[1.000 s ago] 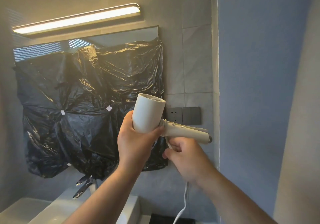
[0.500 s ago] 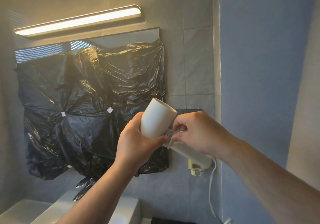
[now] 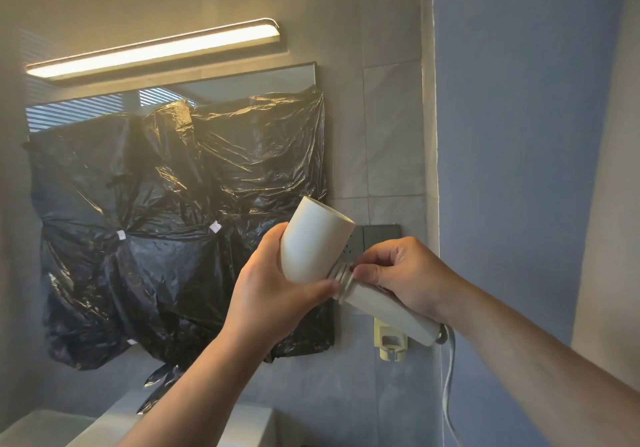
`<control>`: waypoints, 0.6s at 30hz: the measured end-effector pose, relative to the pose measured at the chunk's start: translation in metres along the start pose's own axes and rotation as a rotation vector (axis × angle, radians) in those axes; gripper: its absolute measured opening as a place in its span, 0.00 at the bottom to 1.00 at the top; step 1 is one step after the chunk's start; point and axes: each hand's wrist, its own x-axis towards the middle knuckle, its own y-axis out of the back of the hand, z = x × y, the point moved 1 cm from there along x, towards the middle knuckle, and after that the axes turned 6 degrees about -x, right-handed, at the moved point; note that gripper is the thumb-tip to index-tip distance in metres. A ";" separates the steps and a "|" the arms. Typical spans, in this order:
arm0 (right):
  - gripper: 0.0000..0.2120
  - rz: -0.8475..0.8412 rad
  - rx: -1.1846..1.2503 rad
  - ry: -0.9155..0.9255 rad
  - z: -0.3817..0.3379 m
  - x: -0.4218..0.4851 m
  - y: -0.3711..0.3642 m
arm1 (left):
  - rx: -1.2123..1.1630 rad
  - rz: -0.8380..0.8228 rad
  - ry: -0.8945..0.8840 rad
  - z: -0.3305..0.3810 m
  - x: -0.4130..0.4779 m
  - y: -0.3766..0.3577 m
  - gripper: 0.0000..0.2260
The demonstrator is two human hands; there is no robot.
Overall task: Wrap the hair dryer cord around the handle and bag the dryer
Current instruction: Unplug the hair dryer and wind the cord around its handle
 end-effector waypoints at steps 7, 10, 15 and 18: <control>0.07 0.056 0.045 0.021 -0.008 0.001 0.005 | 0.256 -0.018 -0.079 0.015 -0.001 -0.001 0.45; 0.06 0.042 0.068 0.012 -0.009 0.001 0.006 | 0.211 -0.056 -0.060 0.015 -0.001 0.001 0.44; 0.09 -0.076 0.061 0.048 -0.014 0.002 0.014 | -0.045 -0.126 0.010 0.011 0.004 0.011 0.40; 0.06 -0.191 0.057 0.108 -0.023 0.002 0.019 | -0.195 -0.194 -0.026 0.013 0.009 0.019 0.40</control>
